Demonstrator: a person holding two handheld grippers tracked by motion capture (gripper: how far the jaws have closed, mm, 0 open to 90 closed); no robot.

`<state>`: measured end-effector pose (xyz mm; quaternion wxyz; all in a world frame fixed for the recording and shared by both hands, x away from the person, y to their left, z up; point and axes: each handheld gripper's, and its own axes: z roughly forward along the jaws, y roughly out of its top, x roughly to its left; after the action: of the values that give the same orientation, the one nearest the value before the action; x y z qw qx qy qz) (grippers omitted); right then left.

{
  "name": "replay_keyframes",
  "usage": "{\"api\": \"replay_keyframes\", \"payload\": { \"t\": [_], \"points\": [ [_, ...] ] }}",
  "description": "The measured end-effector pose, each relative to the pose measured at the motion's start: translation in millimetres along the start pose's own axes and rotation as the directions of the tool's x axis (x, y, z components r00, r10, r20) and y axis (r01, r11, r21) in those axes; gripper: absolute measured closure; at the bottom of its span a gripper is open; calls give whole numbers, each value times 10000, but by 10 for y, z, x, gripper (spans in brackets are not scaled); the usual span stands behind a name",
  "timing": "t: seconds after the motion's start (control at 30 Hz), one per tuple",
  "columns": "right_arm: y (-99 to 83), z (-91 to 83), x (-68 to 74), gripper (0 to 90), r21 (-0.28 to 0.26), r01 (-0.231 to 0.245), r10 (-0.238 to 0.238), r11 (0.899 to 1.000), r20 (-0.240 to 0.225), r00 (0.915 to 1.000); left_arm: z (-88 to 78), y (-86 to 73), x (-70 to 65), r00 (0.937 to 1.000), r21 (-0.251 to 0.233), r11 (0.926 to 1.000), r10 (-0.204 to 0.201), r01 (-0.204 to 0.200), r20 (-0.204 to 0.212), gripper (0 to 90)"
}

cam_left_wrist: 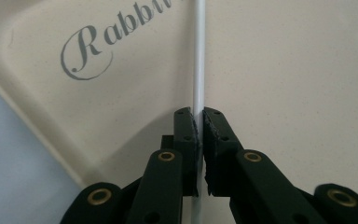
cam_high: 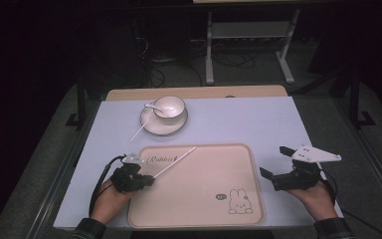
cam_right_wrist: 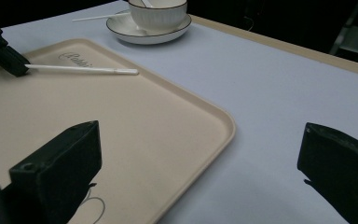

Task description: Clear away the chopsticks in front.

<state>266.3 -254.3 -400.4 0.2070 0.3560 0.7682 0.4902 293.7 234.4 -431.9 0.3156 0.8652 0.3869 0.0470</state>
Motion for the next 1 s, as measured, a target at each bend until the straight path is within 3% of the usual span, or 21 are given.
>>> {"api": "replay_keyframes", "payload": {
  "t": [0.3, 0.4, 0.47, 0.63, 0.67, 0.87, 1.0],
  "points": [
    [-1, 3, 3, 0, 41, -23, 23, 10000, 0, 10000, -7, -2, 4, 10000, -14, 10000, -45, 45, 73, 796],
    [0, 2, 3, 0, 18, -4, 4, 10000, 5, 10000, -40, 21, -16, 10000, -51, 10000, 19, -19, 5, 708],
    [-3, -4, -1, 0, 24, -40, 40, 10000, 43, 10000, -111, 60, -13, 10000, -393, 9992, -4, 4, -10, 656],
    [-10, 0, -16, 0, 36, -73, 73, 10000, 44, 10000, -249, 197, 117, 9997, -833, 9965, -82, 65, -210, 462],
    [-10, 0, -16, 0, 36, -73, 73, 10000, 44, 10000, -258, 225, 140, 9996, -887, 9960, -110, 86, -266, 462],
    [-7, -3, -15, 0, 18, -68, 68, 10000, 47, 10000, -274, 557, 377, 9944, -1114, 9933, 181, -298, -1045, 457],
    [-11, -11, -22, 0, 15, -116, 116, 9999, 71, 9999, -255, 780, 585, 9838, -1401, 9889, 234, -488, -1779, 542]
  ]
}}
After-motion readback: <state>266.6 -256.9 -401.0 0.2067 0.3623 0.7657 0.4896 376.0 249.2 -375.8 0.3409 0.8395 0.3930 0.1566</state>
